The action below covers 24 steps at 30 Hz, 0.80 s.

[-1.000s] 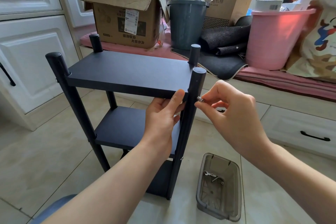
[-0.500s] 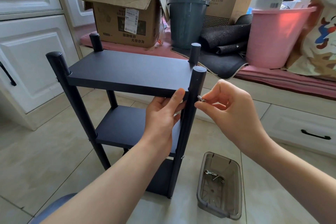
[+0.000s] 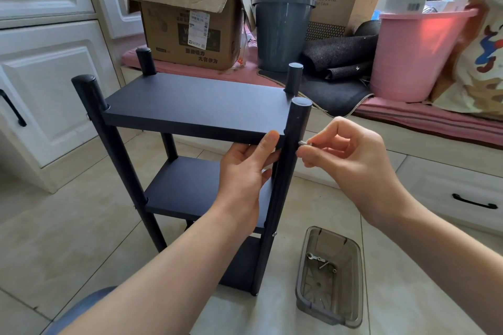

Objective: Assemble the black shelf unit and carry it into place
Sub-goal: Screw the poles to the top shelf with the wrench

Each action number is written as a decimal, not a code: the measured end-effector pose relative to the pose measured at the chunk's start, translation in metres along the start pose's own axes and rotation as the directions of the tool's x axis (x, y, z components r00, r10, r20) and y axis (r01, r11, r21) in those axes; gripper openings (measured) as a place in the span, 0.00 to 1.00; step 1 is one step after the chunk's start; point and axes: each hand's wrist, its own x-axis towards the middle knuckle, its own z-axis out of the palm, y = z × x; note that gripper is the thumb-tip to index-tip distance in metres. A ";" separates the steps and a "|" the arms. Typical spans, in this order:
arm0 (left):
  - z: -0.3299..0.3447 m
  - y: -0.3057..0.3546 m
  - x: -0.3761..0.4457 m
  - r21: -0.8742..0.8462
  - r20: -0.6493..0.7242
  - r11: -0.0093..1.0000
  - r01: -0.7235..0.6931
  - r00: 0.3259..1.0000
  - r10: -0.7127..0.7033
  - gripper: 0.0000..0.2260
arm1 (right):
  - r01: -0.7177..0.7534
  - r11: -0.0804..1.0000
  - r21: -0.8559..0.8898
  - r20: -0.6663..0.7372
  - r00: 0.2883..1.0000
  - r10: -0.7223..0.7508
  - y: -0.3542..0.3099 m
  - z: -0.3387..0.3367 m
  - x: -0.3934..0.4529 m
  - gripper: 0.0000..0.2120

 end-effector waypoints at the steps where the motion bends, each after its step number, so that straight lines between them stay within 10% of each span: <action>1: 0.000 0.000 0.000 0.002 0.002 1.000 0.000 1.000 0.000 0.09 | -0.004 1.000 0.016 0.002 1.000 0.004 -0.001 -0.001 0.000 0.09; 11: -0.001 -0.003 0.001 0.059 -0.038 0.998 -0.037 0.999 0.039 0.12 | 0.103 0.948 -0.302 -0.026 0.993 -0.116 -0.001 0.006 -0.002 0.11; 16: 0.000 -0.005 0.001 0.054 -0.044 0.998 -0.045 0.998 0.048 0.11 | 0.315 0.743 -0.590 0.019 0.926 -0.378 -0.002 0.009 -0.007 0.08; 24: 0.001 -0.006 -0.001 0.034 -0.046 0.998 -0.056 0.997 0.057 0.11 | 0.058 0.912 -0.405 -0.066 0.993 -0.093 -0.006 0.010 -0.003 0.10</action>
